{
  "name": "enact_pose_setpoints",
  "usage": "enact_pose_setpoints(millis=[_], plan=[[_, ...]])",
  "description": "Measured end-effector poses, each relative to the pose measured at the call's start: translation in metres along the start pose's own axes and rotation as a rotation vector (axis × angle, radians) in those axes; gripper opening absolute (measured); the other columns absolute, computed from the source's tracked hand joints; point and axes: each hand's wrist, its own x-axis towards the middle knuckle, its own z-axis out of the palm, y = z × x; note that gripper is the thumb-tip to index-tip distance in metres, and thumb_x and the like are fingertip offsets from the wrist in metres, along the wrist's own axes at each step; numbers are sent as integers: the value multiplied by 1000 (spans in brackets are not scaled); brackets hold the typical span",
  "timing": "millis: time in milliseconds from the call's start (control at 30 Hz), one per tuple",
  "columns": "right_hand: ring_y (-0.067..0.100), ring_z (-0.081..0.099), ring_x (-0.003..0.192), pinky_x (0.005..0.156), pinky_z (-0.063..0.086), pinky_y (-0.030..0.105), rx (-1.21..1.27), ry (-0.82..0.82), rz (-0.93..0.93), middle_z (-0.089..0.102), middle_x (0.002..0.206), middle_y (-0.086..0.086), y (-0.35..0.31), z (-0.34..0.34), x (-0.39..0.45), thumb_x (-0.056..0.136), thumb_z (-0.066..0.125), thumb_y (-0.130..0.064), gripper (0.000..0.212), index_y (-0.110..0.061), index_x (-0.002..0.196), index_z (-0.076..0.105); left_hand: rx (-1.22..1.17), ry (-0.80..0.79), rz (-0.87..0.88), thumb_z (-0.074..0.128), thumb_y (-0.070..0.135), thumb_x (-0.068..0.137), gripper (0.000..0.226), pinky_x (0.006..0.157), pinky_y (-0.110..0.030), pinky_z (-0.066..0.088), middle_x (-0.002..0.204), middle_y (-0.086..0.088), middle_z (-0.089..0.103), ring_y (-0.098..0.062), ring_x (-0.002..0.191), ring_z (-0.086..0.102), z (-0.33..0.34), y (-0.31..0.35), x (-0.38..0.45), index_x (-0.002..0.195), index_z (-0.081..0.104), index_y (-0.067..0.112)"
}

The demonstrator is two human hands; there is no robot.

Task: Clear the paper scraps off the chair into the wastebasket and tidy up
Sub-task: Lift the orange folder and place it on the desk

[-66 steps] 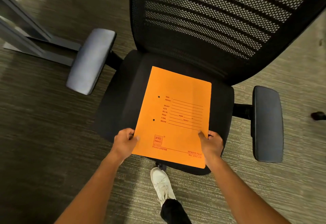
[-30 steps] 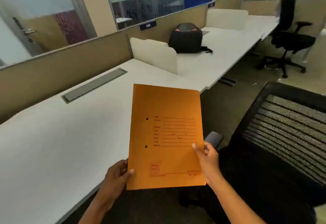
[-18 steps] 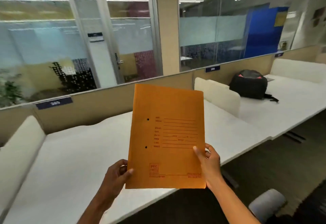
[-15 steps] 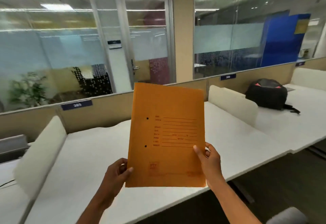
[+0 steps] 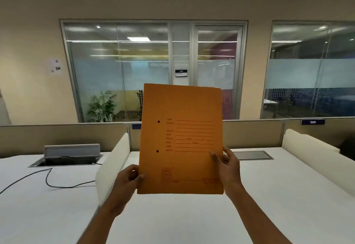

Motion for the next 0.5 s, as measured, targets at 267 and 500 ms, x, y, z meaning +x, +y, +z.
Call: enact_pose_setpoints(millis=[267, 500], plan=[[27, 58, 103, 88, 52, 53, 22, -53, -35, 59, 130, 4, -24, 22, -4, 86, 62, -46, 54, -27, 134, 47, -44, 44, 26, 54, 15, 96, 13, 93, -50, 53, 113, -7, 68, -29, 104, 65, -25, 9, -2, 108, 58, 16], [26, 60, 99, 79, 54, 45, 4, -61, -59, 61, 125, 1, -30, 58, -6, 85, 61, -49, 52, -30, 131, 48, -73, 62, 6, 56, 14, 95, 19, 96, -56, 51, 115, -13, 68, -34, 105, 65, -55, -2, 15, 113, 58, 10]])
